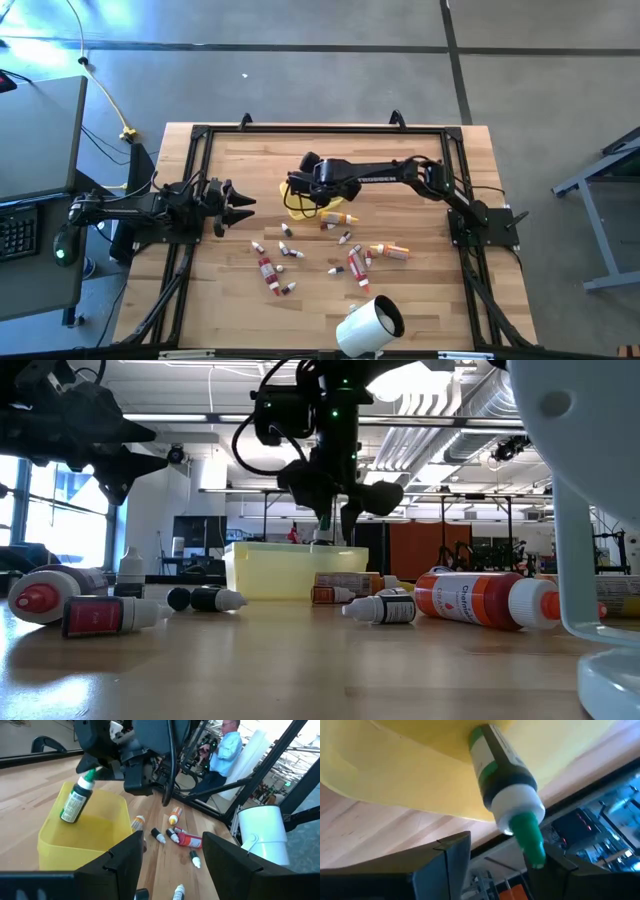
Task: Pick & Place food coloring
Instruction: Put the large green food coloring bottle into the yellow container, then put the top large yellow food coloring bottle into the yellow container
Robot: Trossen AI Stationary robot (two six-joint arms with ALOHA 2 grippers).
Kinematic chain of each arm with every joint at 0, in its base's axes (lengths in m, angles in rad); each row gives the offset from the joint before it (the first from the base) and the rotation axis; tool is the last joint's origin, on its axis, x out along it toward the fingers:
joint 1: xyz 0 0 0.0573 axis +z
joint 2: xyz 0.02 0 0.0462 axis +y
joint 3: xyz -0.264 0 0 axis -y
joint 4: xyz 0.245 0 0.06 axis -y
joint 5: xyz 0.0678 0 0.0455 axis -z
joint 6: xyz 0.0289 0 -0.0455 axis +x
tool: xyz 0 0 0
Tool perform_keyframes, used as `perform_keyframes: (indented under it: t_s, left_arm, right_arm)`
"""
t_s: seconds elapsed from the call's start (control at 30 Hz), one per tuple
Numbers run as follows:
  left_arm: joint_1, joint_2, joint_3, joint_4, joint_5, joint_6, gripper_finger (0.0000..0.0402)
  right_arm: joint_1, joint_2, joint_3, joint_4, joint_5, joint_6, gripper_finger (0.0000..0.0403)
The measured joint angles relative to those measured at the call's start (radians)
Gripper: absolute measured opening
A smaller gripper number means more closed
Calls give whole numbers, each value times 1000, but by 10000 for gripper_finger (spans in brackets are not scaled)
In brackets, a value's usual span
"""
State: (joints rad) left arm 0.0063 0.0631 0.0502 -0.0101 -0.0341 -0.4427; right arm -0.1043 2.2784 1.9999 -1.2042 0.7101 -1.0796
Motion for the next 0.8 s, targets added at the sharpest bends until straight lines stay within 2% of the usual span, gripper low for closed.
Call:
perform_keyframes:
  t_s: [0.27,0.43,0.53,0.63,0.7,0.8]
  left_arm:
    - [0,0,0,0,0,0,202]
    - [0,0,0,0,0,-8,202]
    - [0,0,0,6,0,-42,202]
    - [0,0,0,8,4,-76,202]
    - [0,0,0,8,9,-84,202]
    - [0,0,0,8,28,-80,202]
  right_arm:
    - [47,-1,0,-24,321,0,174]
    - [92,-38,2,-77,351,101,170]
    - [127,-97,3,-125,335,234,166]
    - [162,-178,4,-177,228,482,165]
    - [177,-244,-1,-196,21,690,165]
    - [181,-343,-60,-130,-351,934,166]
